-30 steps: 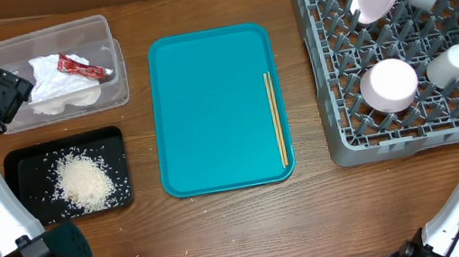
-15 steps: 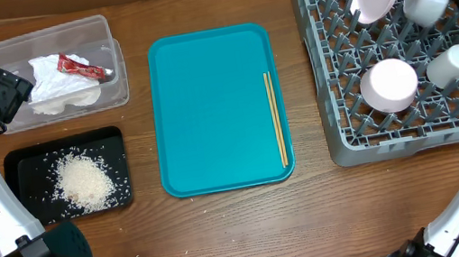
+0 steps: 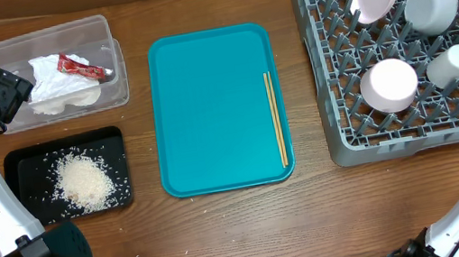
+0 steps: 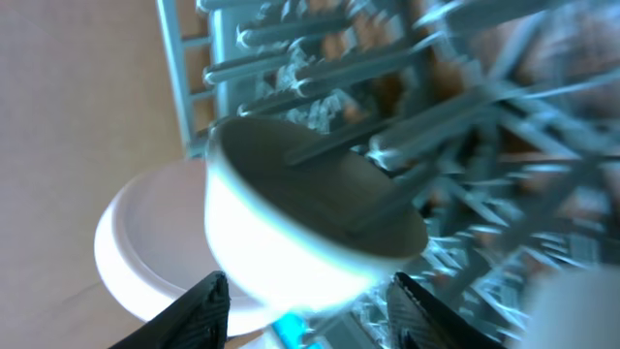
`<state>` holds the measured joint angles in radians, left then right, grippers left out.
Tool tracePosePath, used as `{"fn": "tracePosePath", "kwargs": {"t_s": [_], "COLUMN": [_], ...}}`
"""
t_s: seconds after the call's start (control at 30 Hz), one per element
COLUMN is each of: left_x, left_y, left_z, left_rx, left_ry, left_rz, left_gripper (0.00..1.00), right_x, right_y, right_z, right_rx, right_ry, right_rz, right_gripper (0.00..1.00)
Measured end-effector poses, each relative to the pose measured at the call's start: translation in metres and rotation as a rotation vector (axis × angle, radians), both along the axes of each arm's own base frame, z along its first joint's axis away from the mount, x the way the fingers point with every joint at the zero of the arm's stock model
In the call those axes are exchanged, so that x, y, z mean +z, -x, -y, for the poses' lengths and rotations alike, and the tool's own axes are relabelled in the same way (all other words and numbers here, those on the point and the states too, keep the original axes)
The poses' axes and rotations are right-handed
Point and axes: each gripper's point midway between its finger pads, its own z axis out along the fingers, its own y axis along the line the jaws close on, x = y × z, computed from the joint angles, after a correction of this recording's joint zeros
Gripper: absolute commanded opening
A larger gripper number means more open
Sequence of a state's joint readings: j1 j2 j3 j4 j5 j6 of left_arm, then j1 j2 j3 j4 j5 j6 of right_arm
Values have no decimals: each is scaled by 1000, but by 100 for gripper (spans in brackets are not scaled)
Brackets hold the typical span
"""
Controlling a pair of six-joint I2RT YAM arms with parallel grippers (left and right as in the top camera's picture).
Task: Sort waste into correct bins and load items into the dishwasher
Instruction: 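Carry the saucer to the rack and place it in the back row, then release the saucer and raise the right gripper from the rack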
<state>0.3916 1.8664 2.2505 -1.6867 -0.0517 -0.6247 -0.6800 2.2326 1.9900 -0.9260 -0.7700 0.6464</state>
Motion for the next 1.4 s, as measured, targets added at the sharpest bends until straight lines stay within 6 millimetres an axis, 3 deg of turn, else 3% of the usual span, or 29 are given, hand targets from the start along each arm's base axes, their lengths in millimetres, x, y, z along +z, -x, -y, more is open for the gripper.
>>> {"fn": "tracePosePath", "kwargs": {"t_s": [0.07,0.17,0.23,0.33,0.43,0.53,0.7,0.83,0.97,1.4], "left_x": [0,0,0,0,0,0,0,0,0,0], "left_y": [0,0,0,0,0,0,0,0,0,0], "left_z": [0,0,0,0,0,0,0,0,0,0], "left_rx": [0,0,0,0,0,0,0,0,0,0], "left_ry": [0,0,0,0,0,0,0,0,0,0], "left_rz": [0,0,0,0,0,0,0,0,0,0], "left_gripper": [100,100,100,100,100,100,100,100,100,100], "right_x": [18,67,108,128,119,98,50,14,-8,-26], "right_y": [7,14,18,15,2,-14,-38,-44,-38,-26], "right_z": [8,19,18,4,-16,-39,-63,-58,-43,-11], "right_rx": [-22,-41,-36,6,47,90,144,143,123,65], "right_ry": [97,266,386,472,540,615,720,766,796,863], "right_rz": [-19,23,85,118,79,12,-103,-192,-270,-374], "right_gripper": [56,56,50,36,17,8,4,4,4,4]}}
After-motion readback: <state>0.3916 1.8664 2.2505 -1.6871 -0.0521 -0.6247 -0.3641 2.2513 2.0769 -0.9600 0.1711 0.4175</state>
